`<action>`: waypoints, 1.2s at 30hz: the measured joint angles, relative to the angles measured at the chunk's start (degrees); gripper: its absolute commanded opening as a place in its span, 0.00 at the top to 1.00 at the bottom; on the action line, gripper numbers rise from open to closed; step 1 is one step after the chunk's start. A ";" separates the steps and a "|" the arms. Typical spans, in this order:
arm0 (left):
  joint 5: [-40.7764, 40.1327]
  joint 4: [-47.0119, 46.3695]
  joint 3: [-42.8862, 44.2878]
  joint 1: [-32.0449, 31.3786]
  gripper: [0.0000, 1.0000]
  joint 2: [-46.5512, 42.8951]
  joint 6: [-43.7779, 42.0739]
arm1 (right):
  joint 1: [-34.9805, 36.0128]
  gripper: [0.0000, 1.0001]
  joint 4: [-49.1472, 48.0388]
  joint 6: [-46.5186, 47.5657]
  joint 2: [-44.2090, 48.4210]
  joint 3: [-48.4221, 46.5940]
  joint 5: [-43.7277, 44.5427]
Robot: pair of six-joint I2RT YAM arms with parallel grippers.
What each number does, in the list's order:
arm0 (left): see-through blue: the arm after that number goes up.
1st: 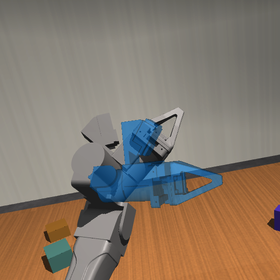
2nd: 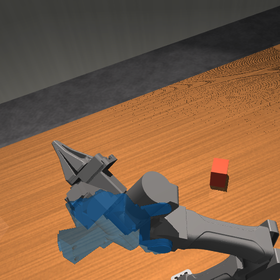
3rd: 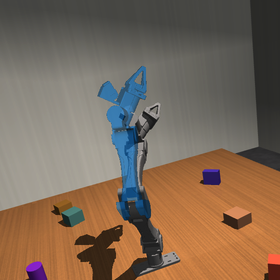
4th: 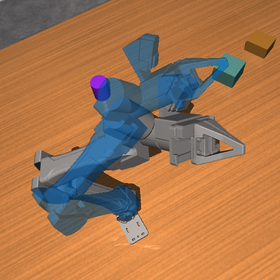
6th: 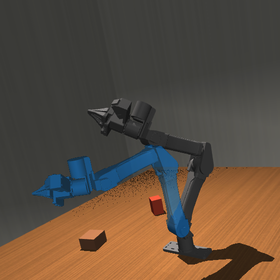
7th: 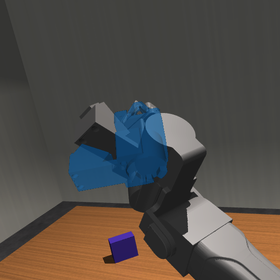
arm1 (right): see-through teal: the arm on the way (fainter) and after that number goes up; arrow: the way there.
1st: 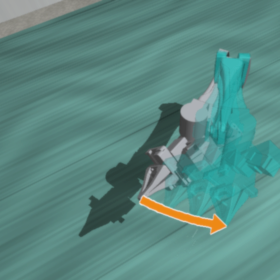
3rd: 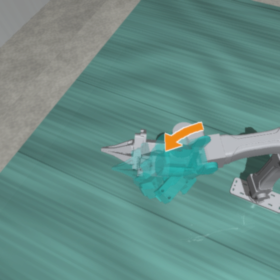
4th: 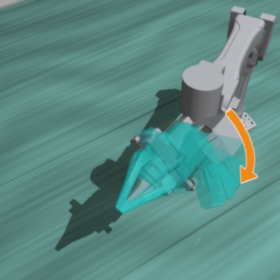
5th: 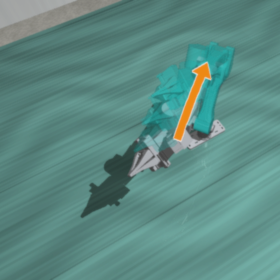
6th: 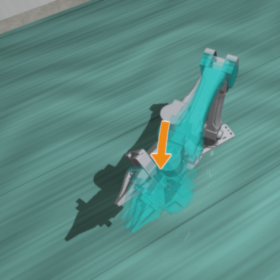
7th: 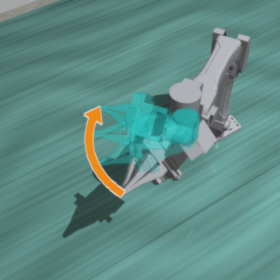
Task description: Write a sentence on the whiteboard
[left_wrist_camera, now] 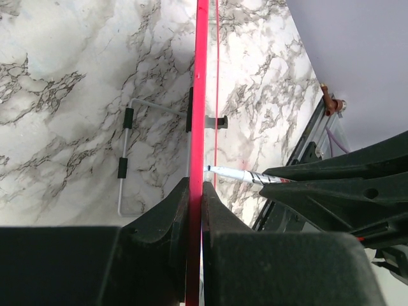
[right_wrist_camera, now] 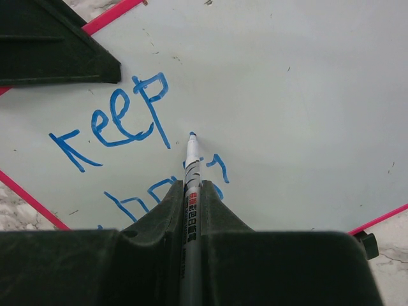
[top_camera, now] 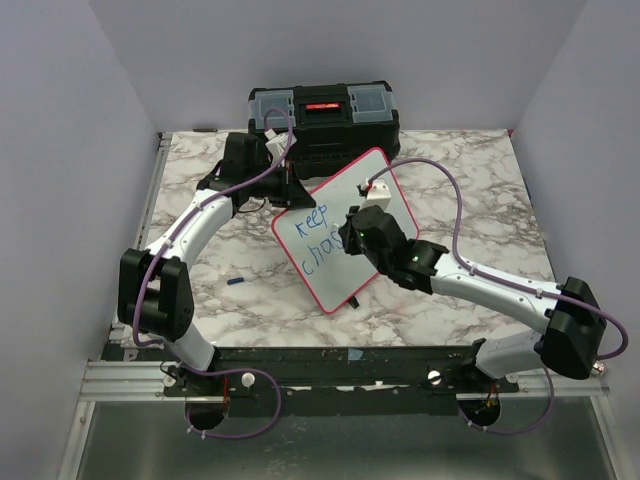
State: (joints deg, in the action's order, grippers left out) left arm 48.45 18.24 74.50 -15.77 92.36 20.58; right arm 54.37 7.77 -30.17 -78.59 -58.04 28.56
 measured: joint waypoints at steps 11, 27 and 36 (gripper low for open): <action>-0.02 0.02 0.00 0.00 1.00 0.00 0.00 | 0.00 0.99 0.07 -0.61 0.02 0.09 0.55; 0.22 -0.11 0.00 -0.13 1.00 0.00 0.07 | 0.00 0.99 5.64 -0.83 3.30 0.02 1.81; 0.46 -0.39 0.00 -0.24 1.00 0.00 0.37 | 0.00 0.99 4.70 -0.85 6.03 0.02 2.03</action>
State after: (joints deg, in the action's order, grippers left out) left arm 48.90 17.85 74.50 -16.01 92.36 20.95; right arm 54.37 12.47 -31.03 -72.55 -58.02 30.59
